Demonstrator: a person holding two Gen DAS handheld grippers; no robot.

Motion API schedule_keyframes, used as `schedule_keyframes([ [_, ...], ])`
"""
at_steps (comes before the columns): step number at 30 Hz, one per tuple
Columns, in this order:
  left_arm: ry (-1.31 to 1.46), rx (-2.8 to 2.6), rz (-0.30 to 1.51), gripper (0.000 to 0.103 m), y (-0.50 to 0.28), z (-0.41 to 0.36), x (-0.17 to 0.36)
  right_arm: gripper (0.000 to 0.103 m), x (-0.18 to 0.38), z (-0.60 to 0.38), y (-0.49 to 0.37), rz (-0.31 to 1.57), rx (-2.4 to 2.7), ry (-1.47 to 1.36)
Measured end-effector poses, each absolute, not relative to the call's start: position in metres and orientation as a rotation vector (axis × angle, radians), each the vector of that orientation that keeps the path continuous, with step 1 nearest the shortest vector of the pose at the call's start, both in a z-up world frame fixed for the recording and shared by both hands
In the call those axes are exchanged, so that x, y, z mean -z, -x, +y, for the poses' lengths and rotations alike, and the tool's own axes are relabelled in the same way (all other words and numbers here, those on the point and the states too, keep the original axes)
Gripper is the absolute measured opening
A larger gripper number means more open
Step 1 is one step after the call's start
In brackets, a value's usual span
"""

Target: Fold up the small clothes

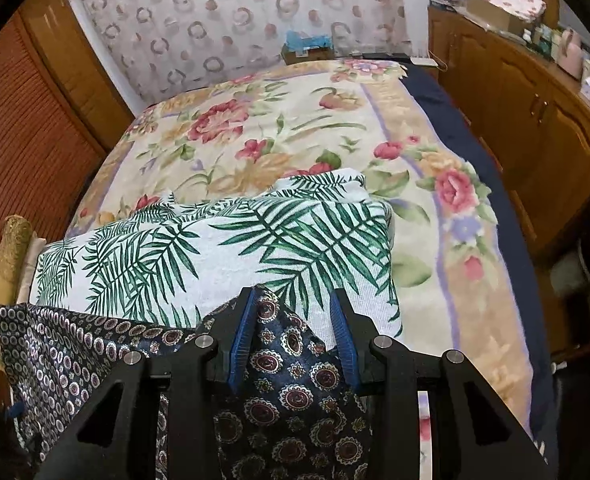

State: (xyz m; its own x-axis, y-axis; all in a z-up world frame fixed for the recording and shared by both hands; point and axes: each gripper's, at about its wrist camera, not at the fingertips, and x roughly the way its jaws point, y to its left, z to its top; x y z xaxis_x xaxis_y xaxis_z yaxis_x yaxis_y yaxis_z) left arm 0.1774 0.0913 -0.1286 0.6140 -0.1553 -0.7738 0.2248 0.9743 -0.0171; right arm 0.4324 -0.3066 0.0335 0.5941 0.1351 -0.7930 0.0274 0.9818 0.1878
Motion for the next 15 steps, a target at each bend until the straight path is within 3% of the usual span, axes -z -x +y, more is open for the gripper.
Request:
schedule_keyframes([
  [6,-0.084,0.219,0.883,0.084,-0.177,0.091,0.129,0.039,-0.026,-0.309,-0.434,0.967,-0.094,-0.218],
  [7,-0.084,0.219,0.883,0.084,-0.177,0.091,0.129,0.034,-0.027,-0.310,-0.433,0.962,-0.105,-0.231],
  [8,-0.085,0.219,0.883,0.084,-0.177,0.092,0.129,0.014,-0.027,-0.310,-0.431,0.957,-0.126,-0.242],
  [9,-0.084,0.220,0.883,0.084,-0.177,0.092,0.129,0.008,-0.027,-0.310,-0.430,0.956,-0.146,-0.244],
  [11,-0.085,0.219,0.883,0.084,-0.177,0.091,0.129,0.002,-0.029,-0.310,-0.427,0.949,-0.172,-0.237],
  [15,-0.085,0.219,0.882,0.084,-0.177,0.091,0.129,0.001,-0.044,-0.316,-0.413,0.864,-0.193,-0.219],
])
